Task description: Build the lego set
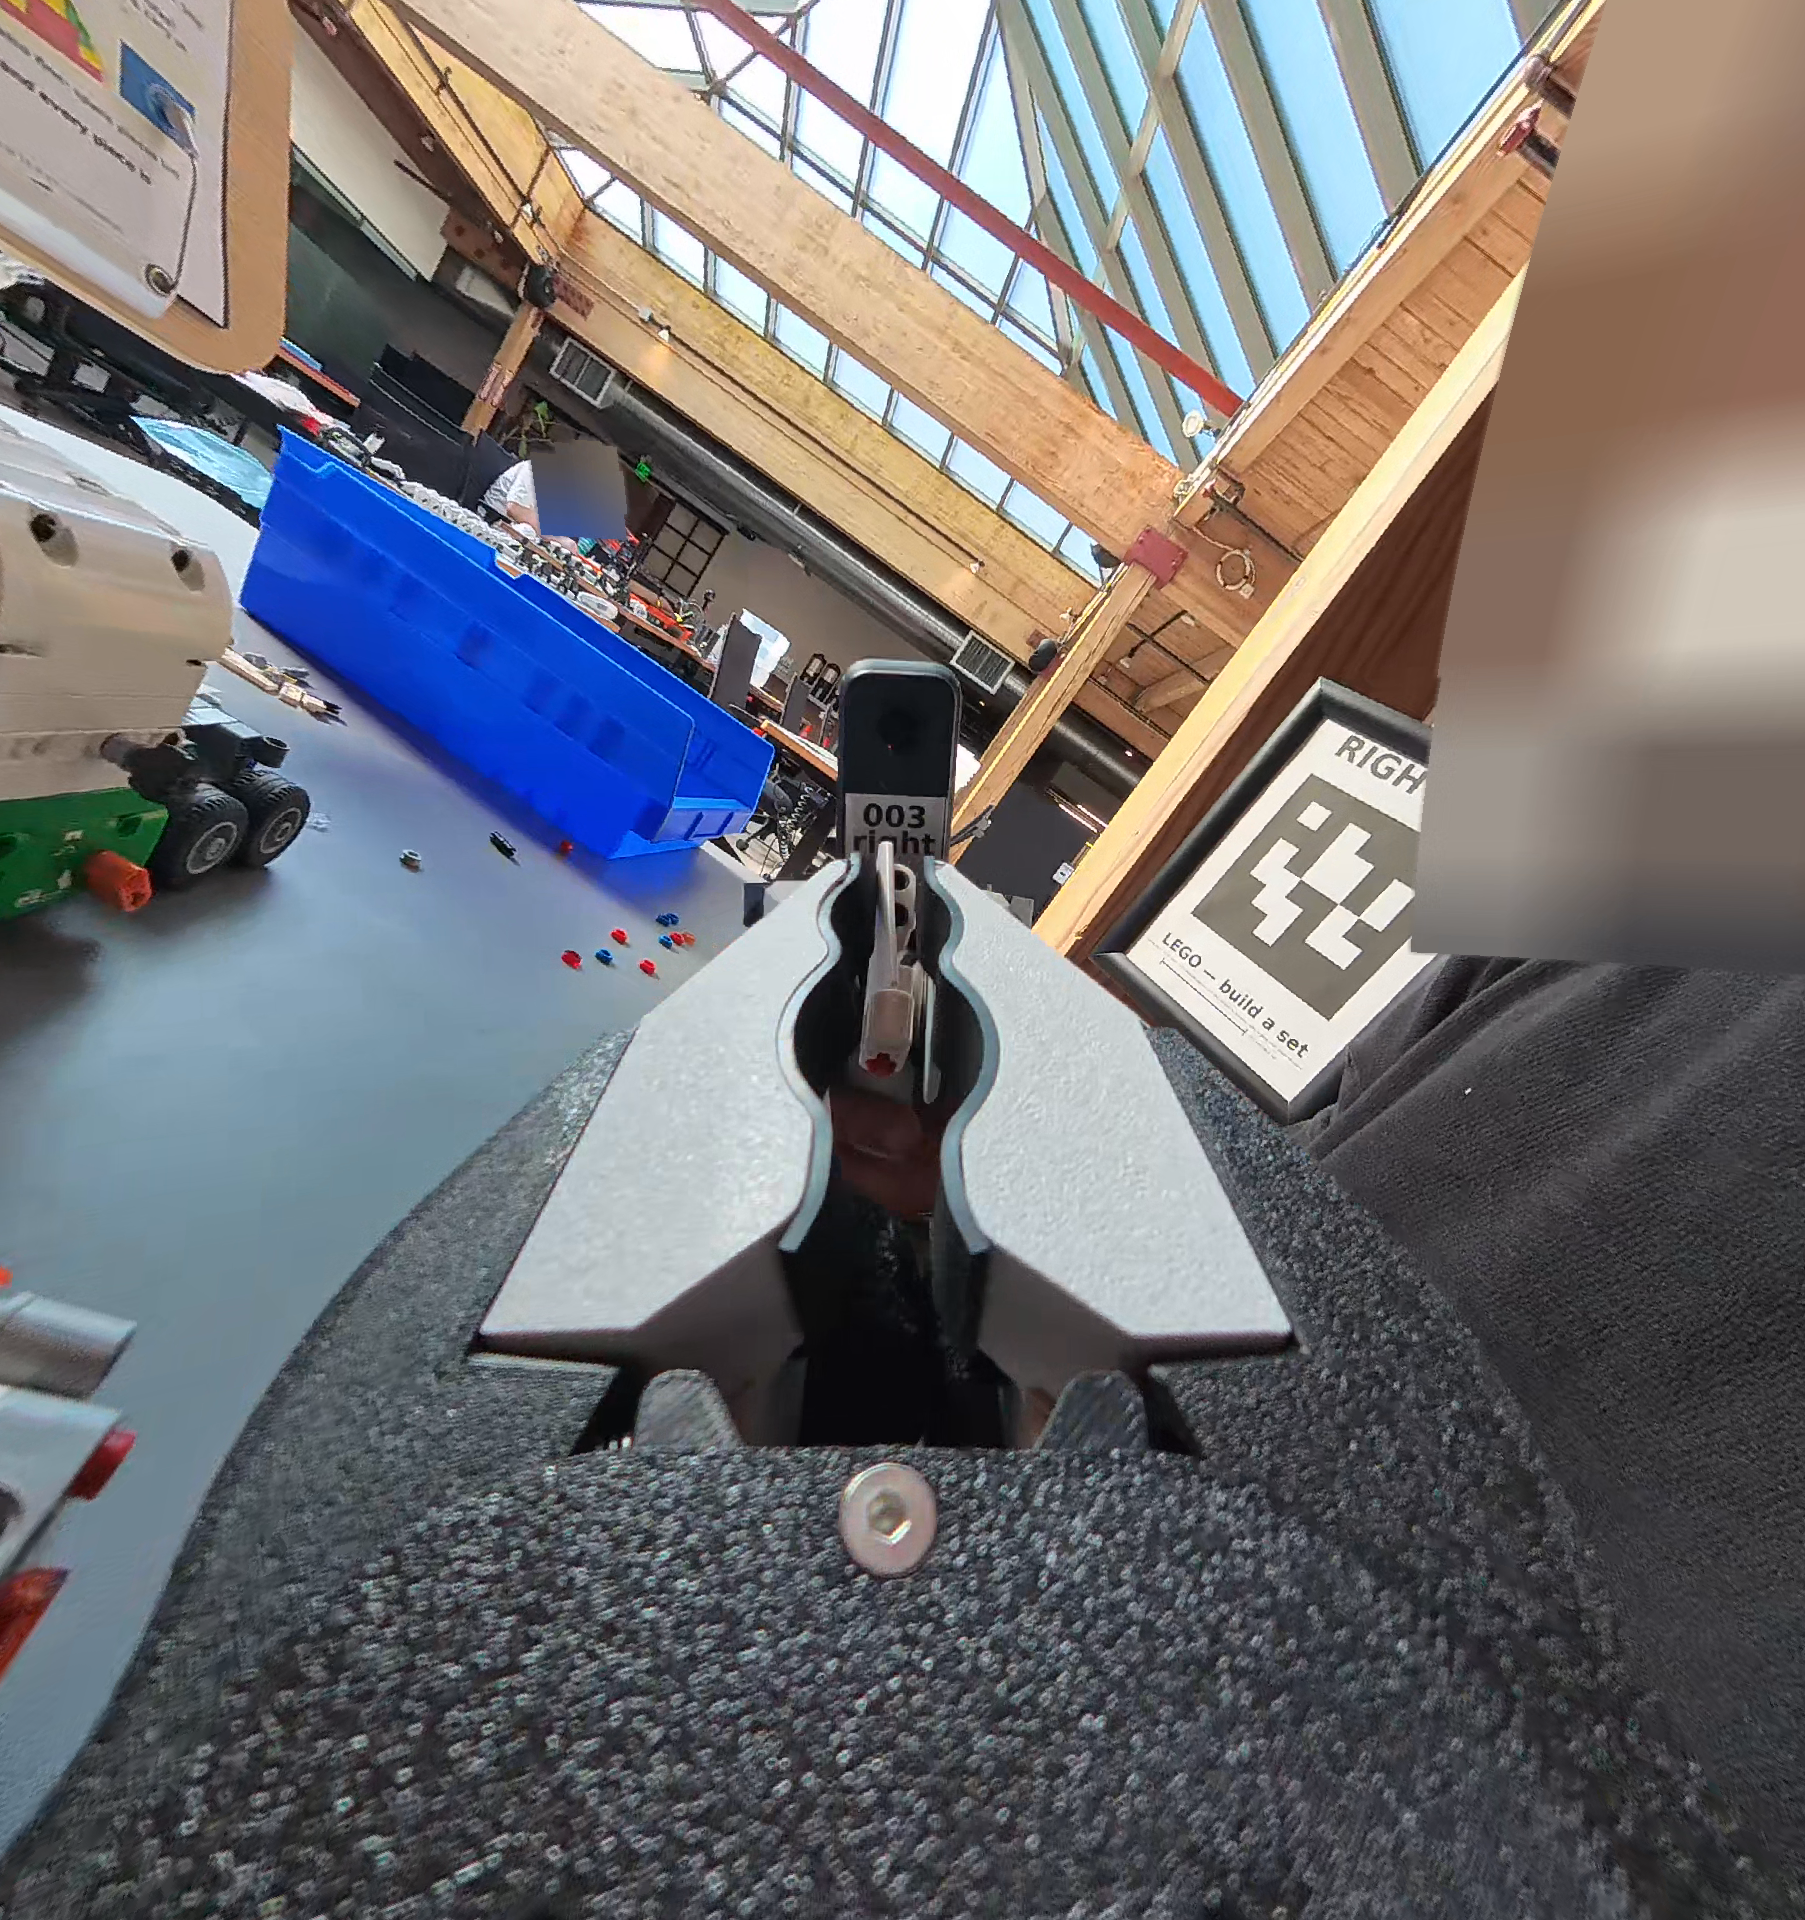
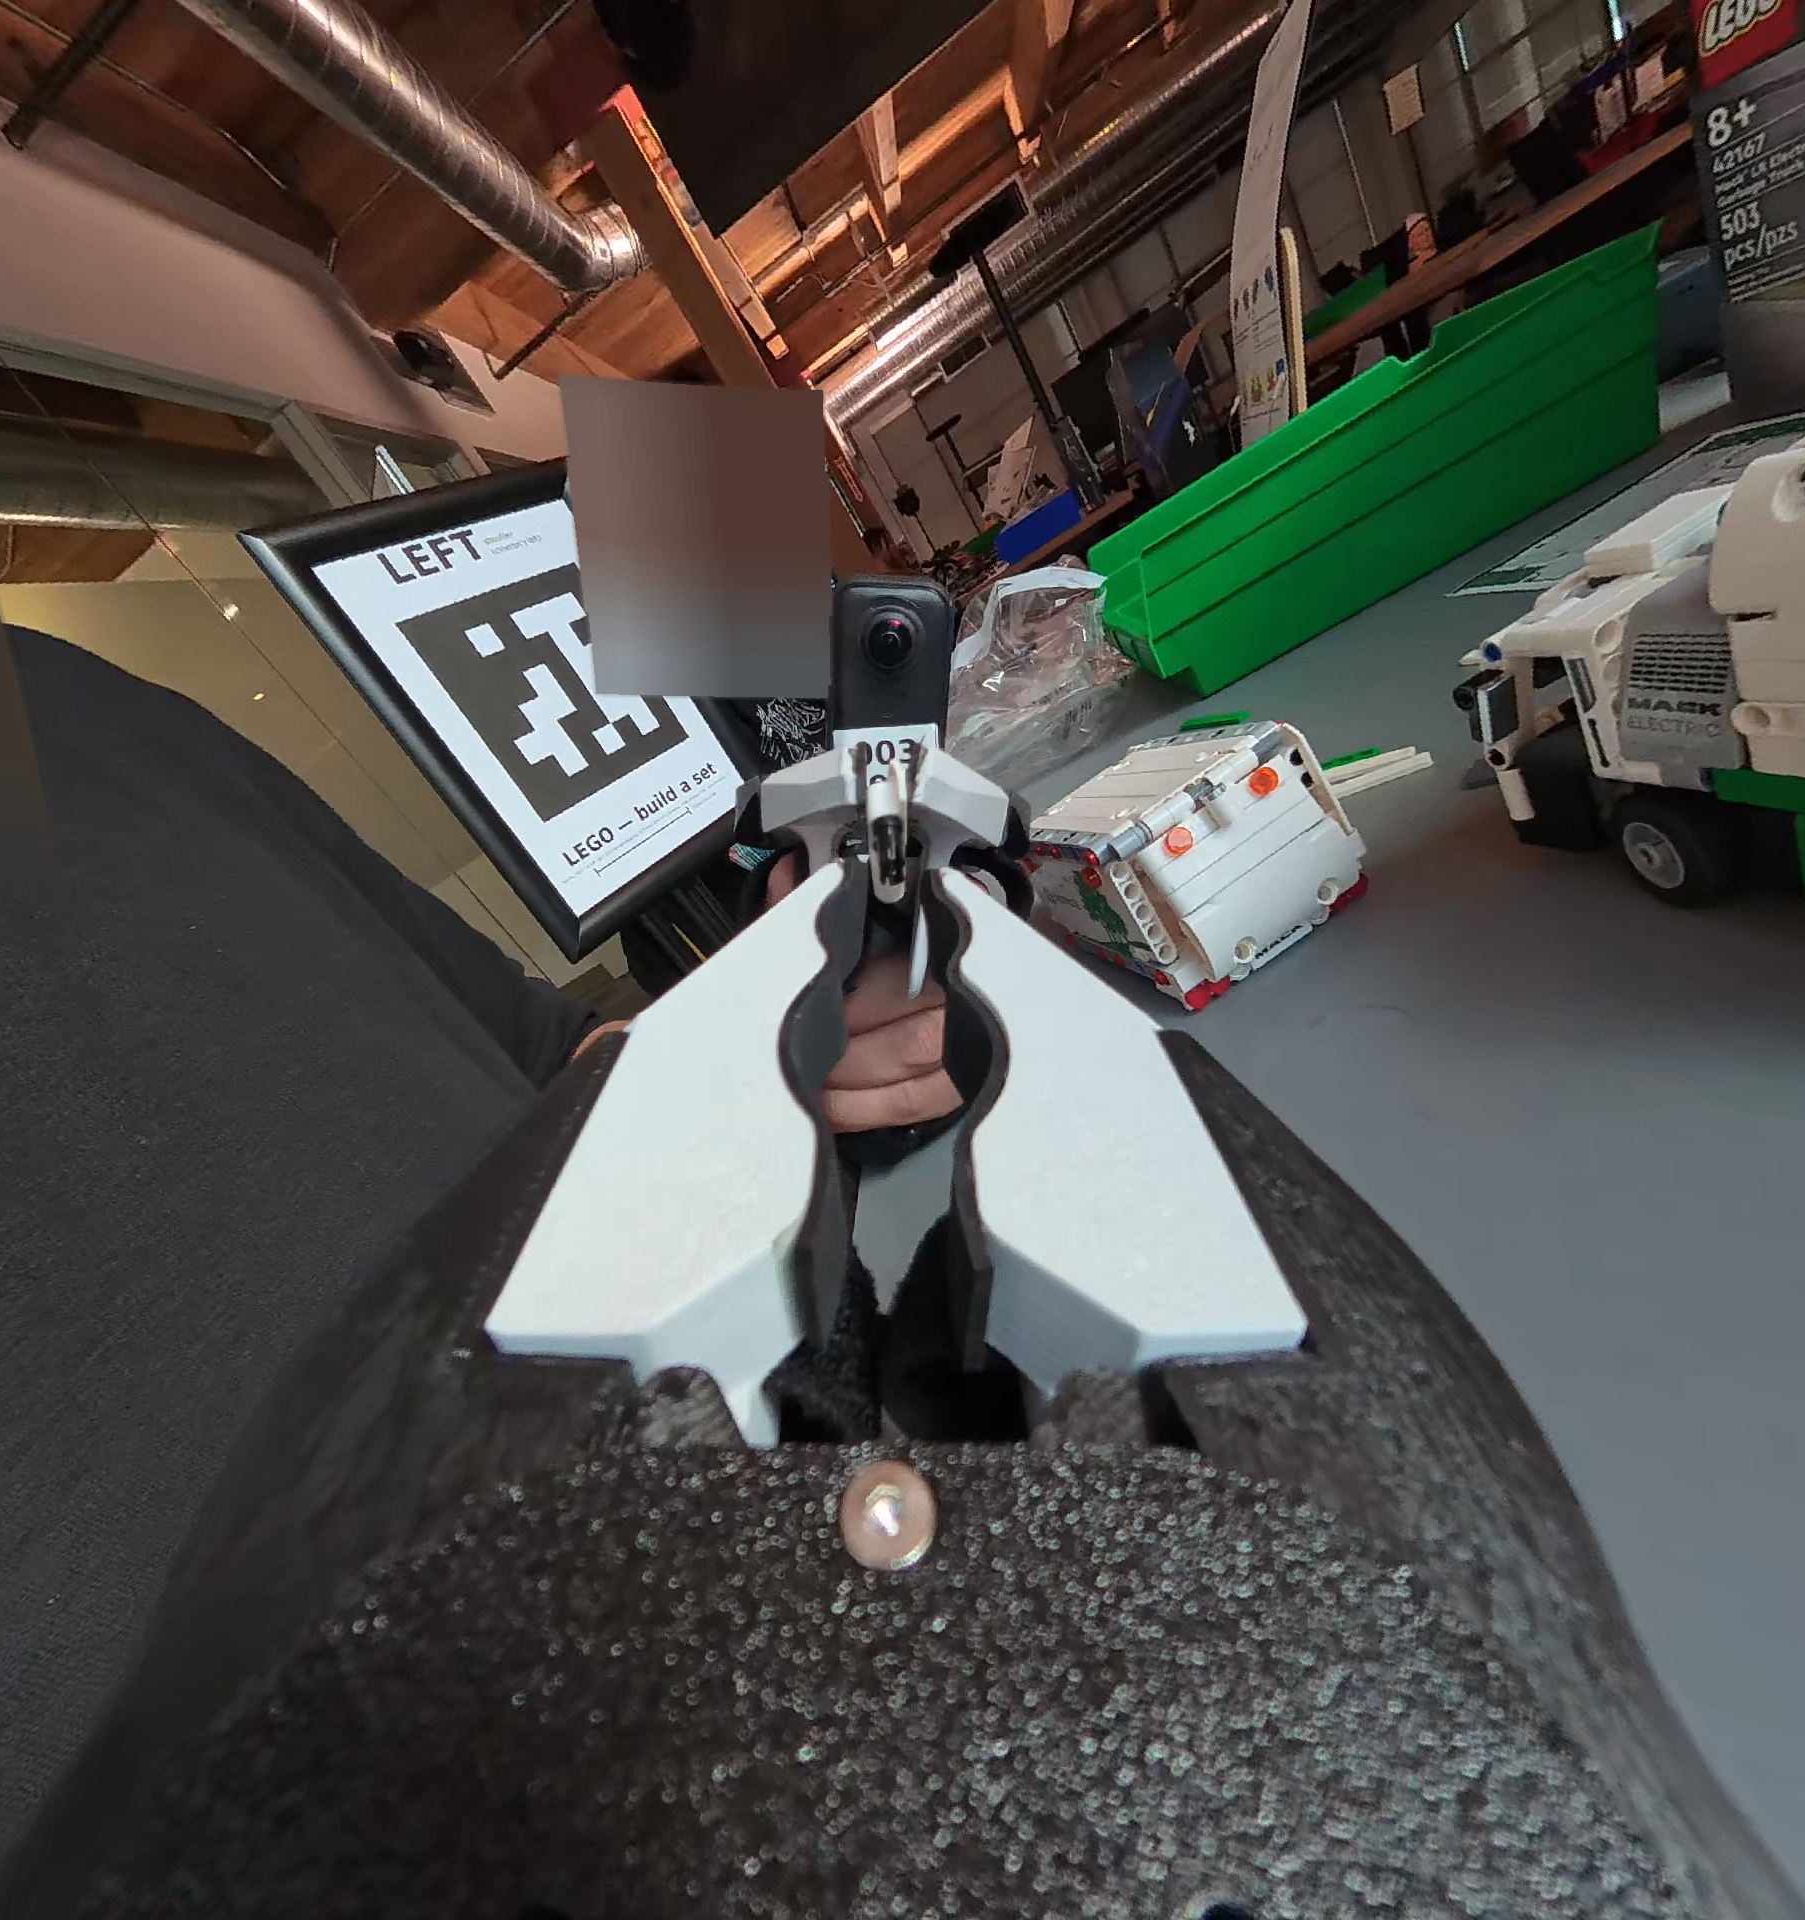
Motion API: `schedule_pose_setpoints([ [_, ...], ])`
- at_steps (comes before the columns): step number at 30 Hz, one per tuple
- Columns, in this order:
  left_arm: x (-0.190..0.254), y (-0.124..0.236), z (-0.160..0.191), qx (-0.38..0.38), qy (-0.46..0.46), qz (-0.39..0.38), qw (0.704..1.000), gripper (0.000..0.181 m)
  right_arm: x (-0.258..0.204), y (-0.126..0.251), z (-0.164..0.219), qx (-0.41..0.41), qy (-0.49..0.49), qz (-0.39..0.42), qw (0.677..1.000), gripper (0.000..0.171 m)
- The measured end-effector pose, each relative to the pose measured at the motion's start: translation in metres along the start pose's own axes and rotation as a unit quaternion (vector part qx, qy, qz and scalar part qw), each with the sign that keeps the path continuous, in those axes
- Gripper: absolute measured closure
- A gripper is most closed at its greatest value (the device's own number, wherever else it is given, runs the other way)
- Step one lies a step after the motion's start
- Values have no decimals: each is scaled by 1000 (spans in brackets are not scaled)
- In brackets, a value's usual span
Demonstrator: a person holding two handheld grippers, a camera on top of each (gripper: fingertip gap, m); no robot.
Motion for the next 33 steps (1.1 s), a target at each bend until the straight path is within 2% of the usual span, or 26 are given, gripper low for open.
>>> schedule_pose_setpoints([
  [2,2,-3,4,-10,-4,2,1000,176,-1,-1,2,-11,6,-2,1000,168],
  [7,7,-2,9,-45,3,25,999,175,-6,3,5,-38,20,-11,999,168],
  [13,4,4,28,-170,-115,-10,979,175,-7,5,9,-121,50,15,991,168],
  [18,12,5,29,-150,-176,-20,973,175,-13,6,8,-122,62,14,991,167],
  [25,11,5,30,-157,-165,-9,974,175,-12,9,10,-69,23,-17,997,164],
  [33,10,3,36,-176,-172,-17,969,175,-9,10,16,-69,3,-31,997,167],
])
Point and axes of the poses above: each gripper's, where its closed fingertips meet, y back along the fingers, z out of its underside, x = y × z across the jaws, the point moved 3 cm from there along y, back along the fingers, and after that the axes turned 7 degrees about -z, right-handed, at the moved point
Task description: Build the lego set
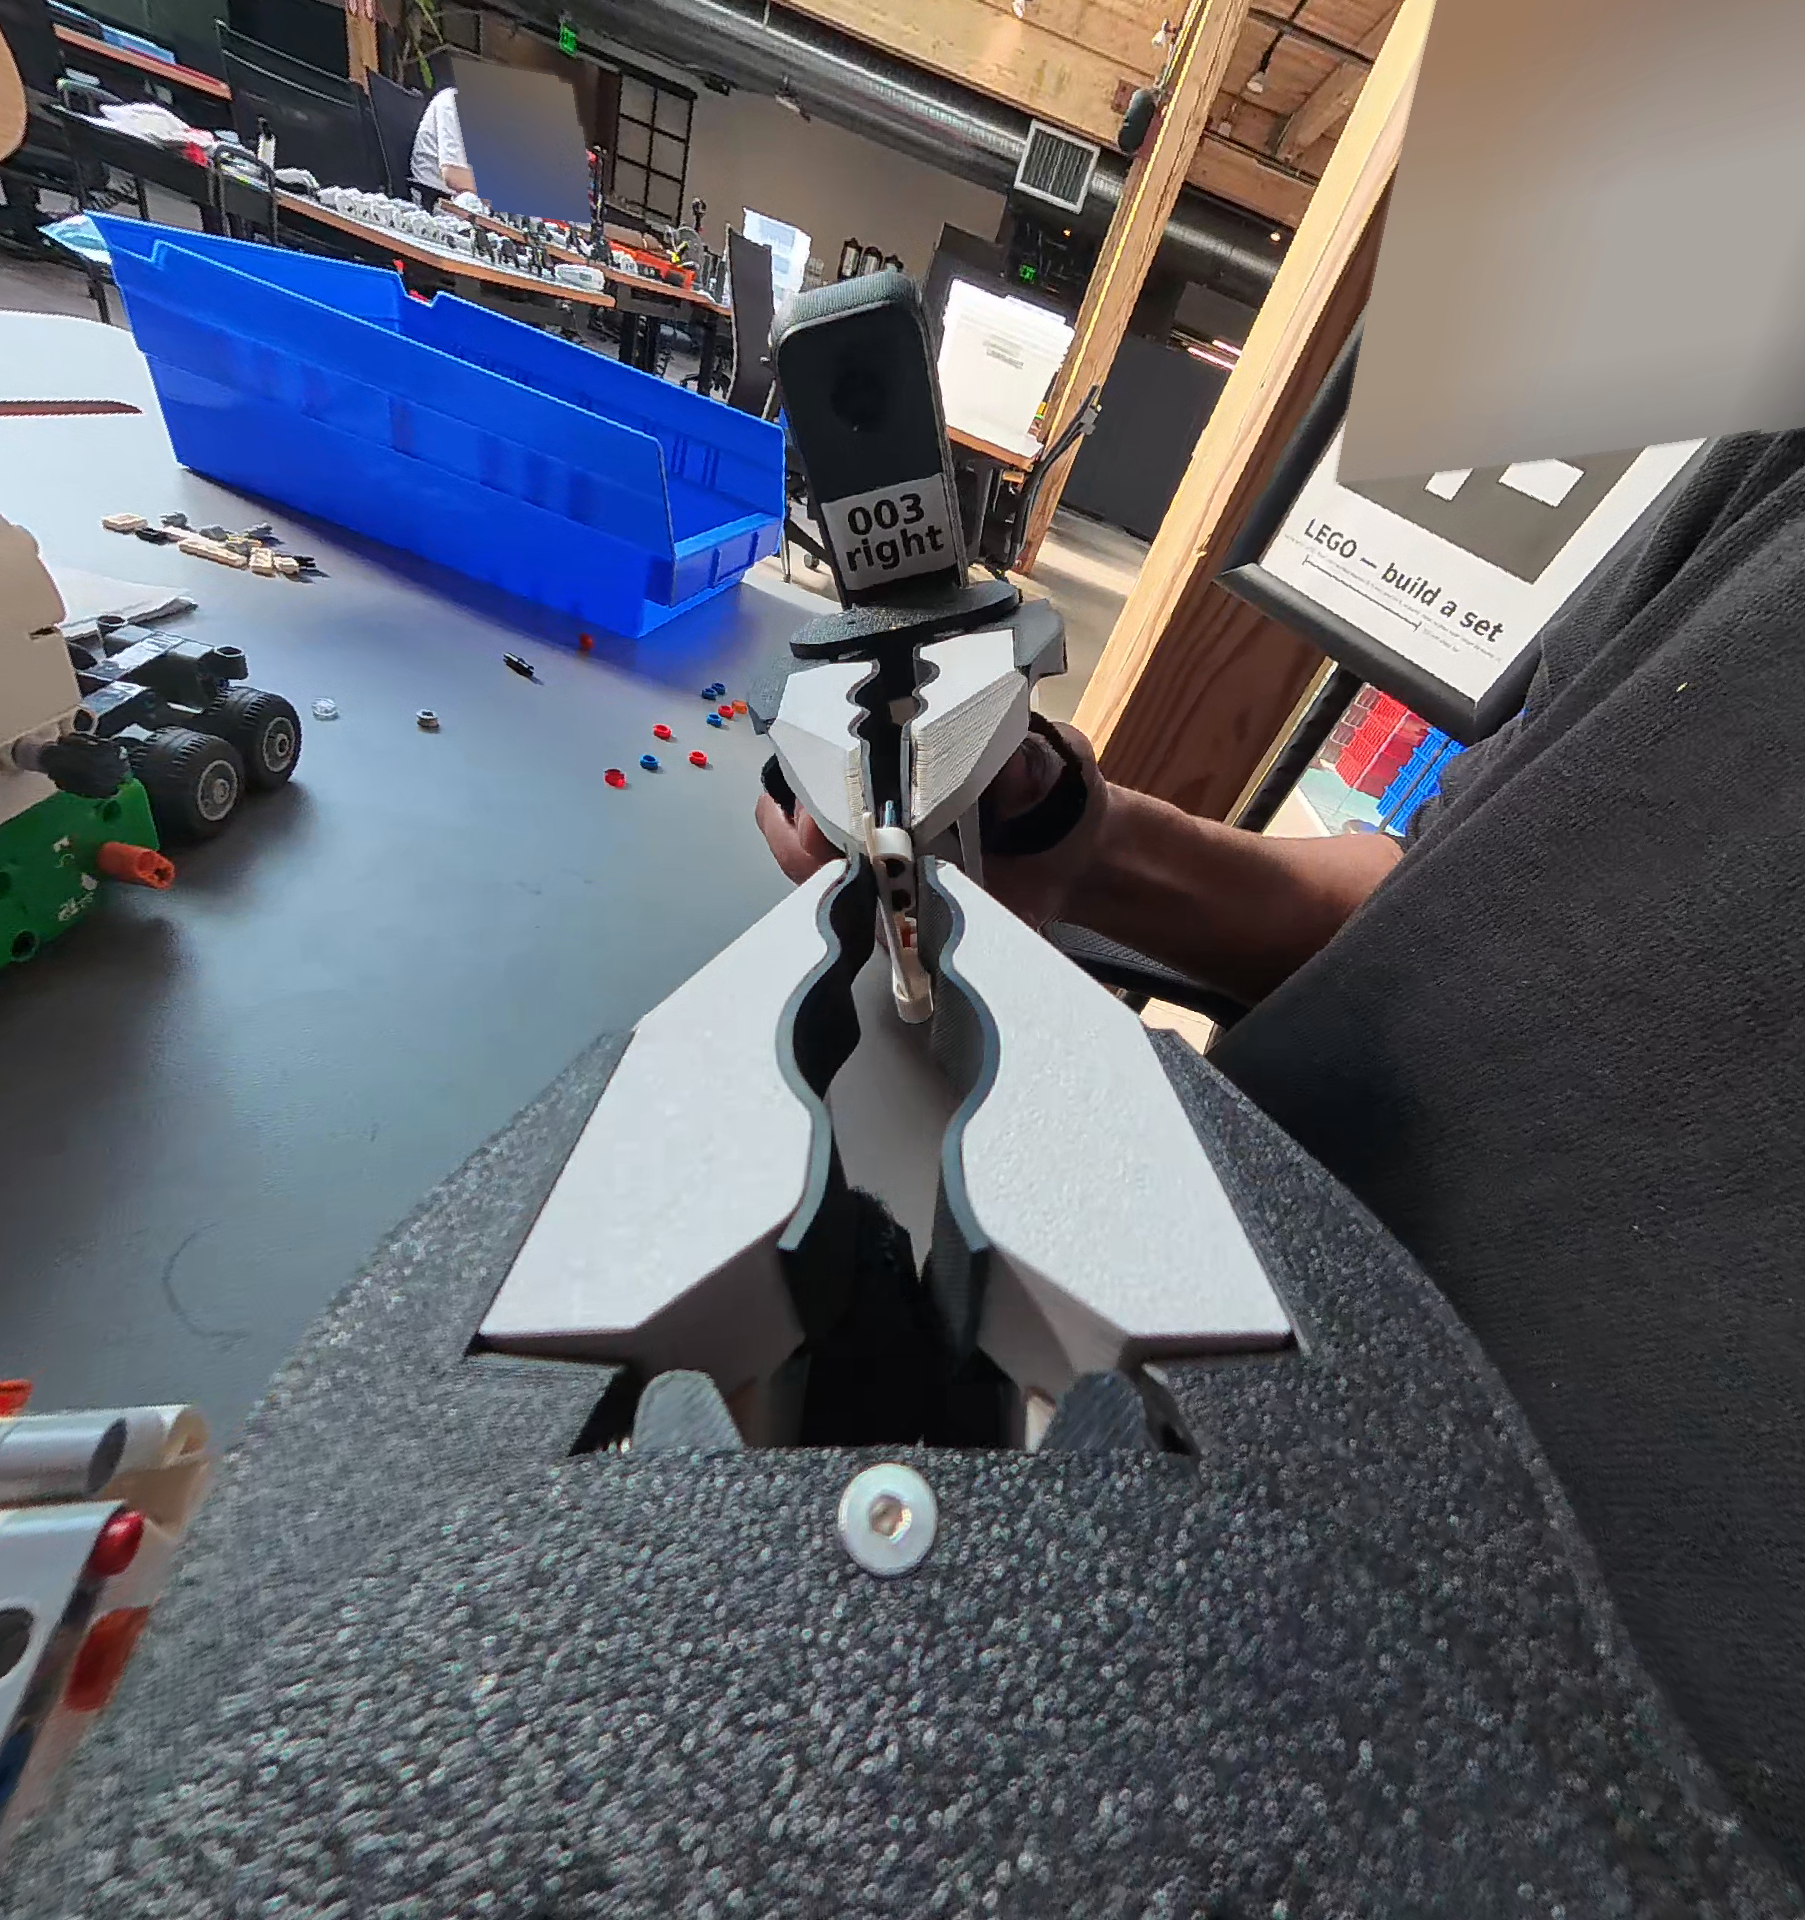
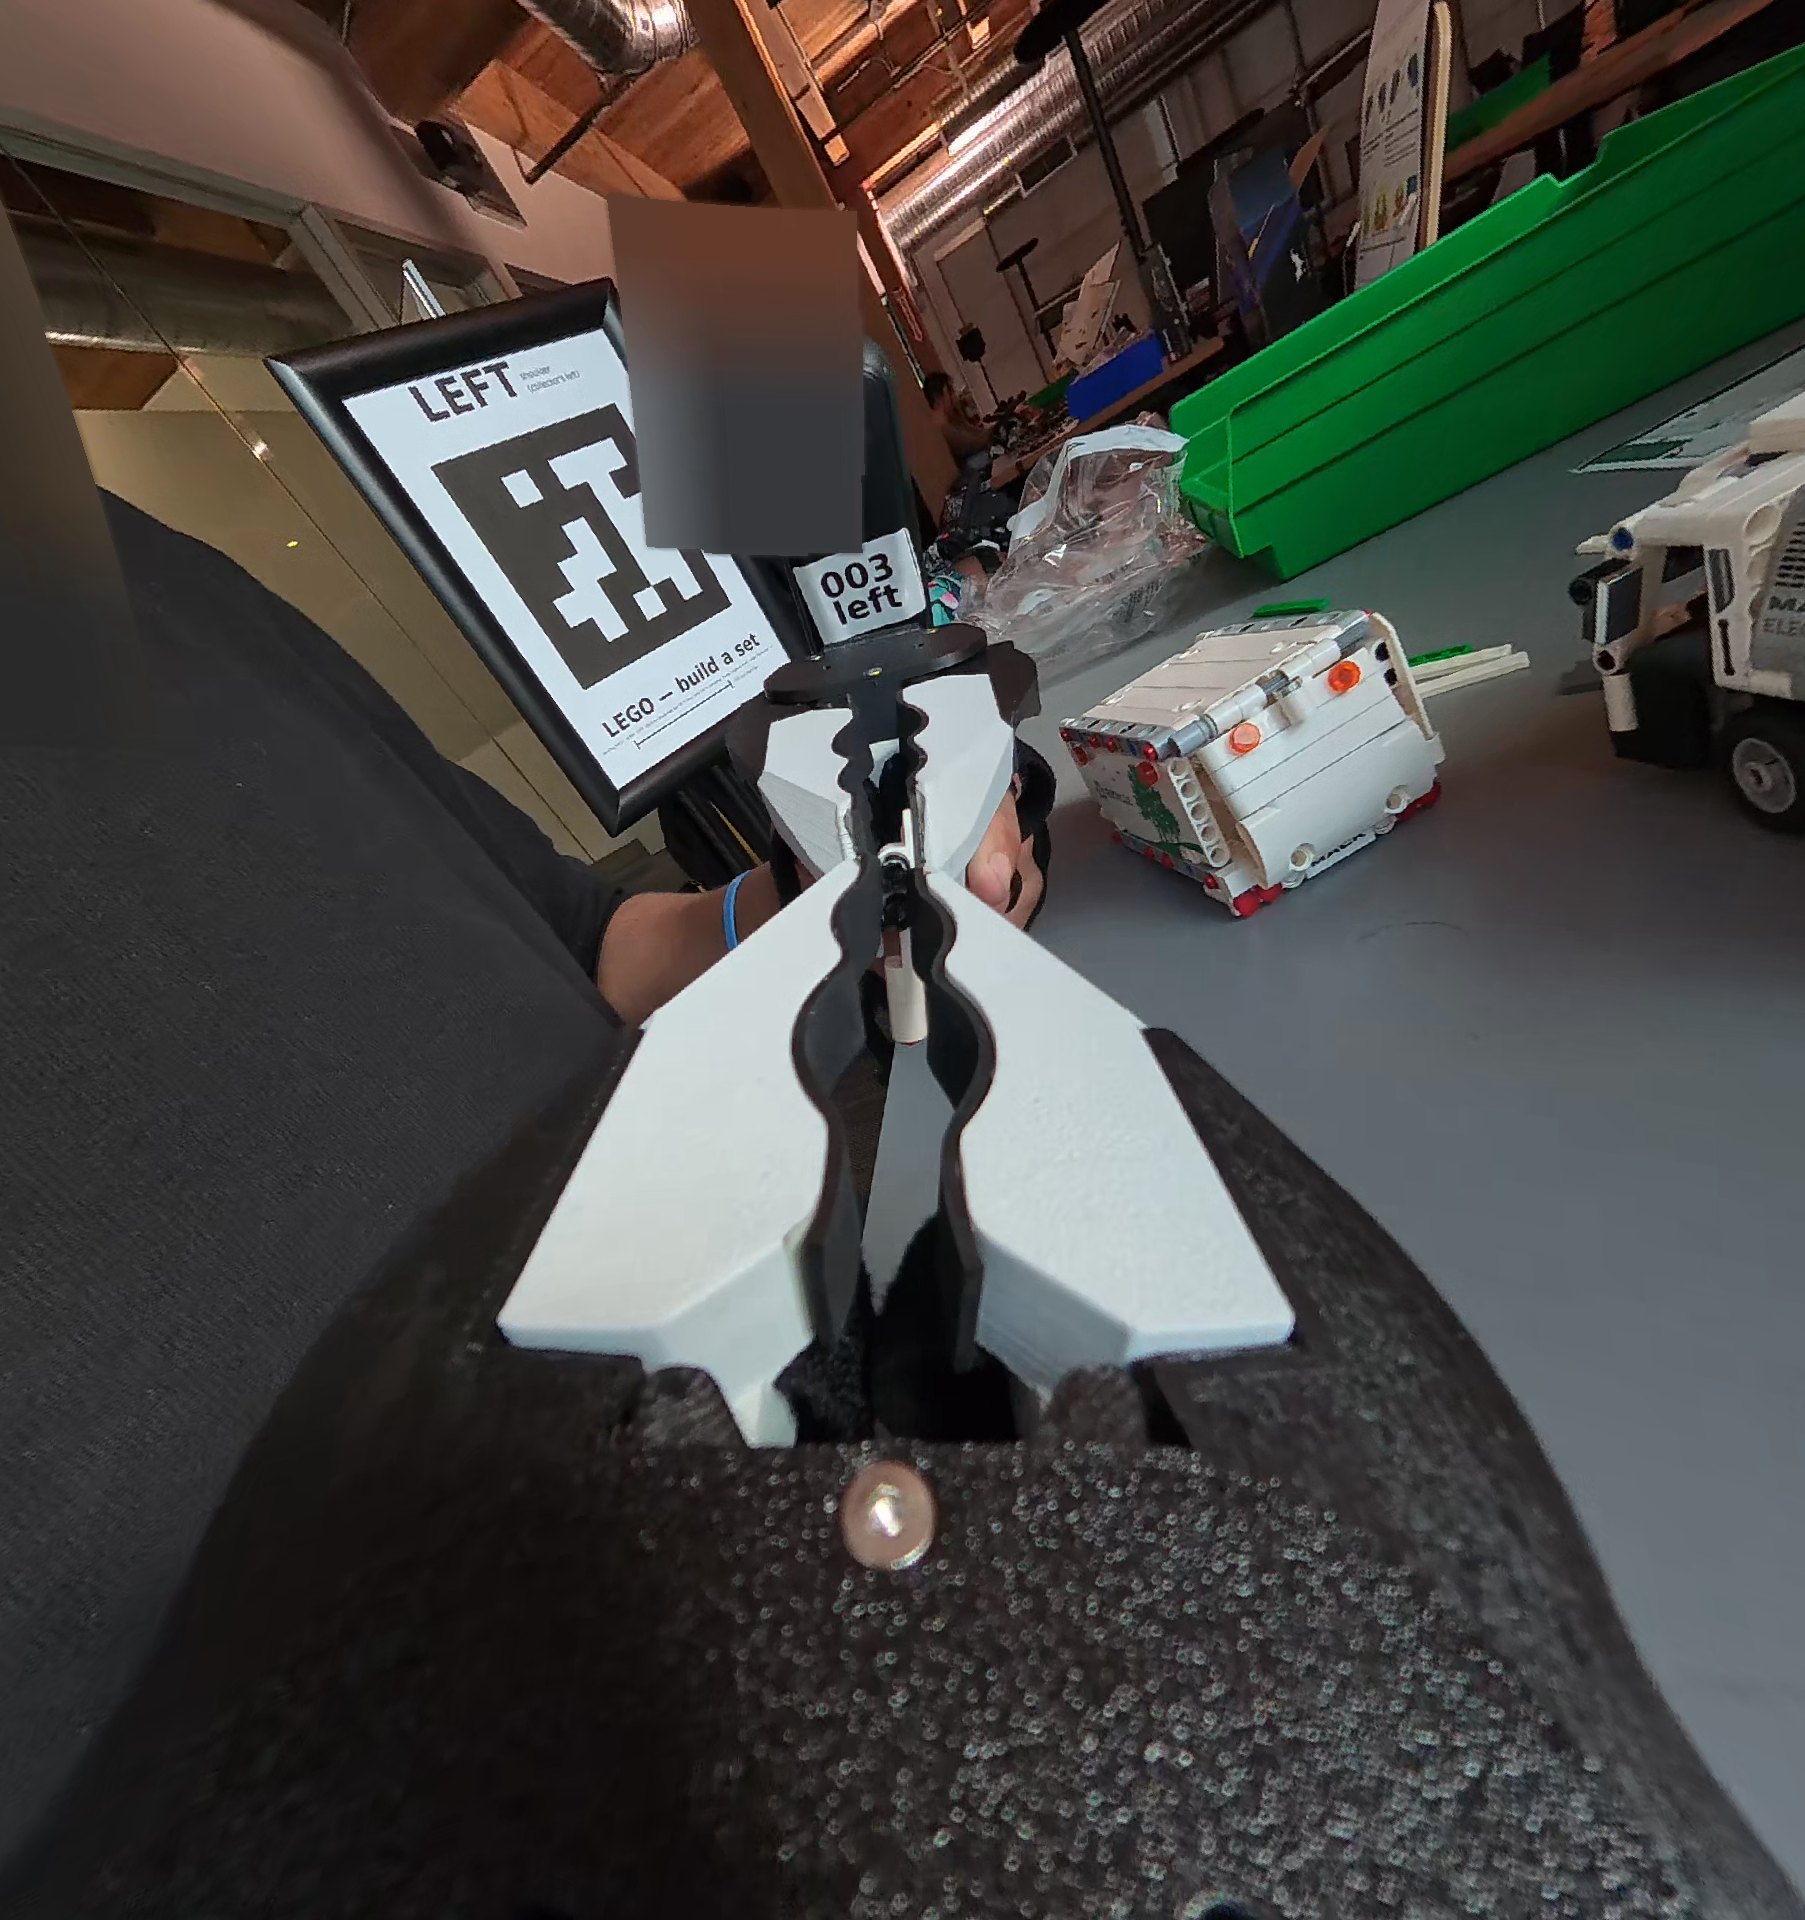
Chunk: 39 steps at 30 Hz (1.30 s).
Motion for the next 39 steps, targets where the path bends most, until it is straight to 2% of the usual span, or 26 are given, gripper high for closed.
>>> schedule_pose_setpoints([
  [9,-5,3,-3,16,14,-11,1000,176,5,9,-3,16,-4,20,1000,164],
  [18,-6,3,-3,13,11,-13,1000,176,4,6,1,2,1,18,1000,171],
  [30,-6,3,-3,13,12,-12,1000,176,4,5,1,3,2,17,1000,171],
  [34,-6,2,-2,12,6,-17,1000,176,2,3,4,-9,7,14,1000,171],
  [37,-5,-4,1,-6,-15,-31,999,176,0,-13,17,-64,27,18,997,171],
  [39,-6,-4,1,-3,-17,-33,999,176,0,-10,16,-57,19,17,998,171],
])
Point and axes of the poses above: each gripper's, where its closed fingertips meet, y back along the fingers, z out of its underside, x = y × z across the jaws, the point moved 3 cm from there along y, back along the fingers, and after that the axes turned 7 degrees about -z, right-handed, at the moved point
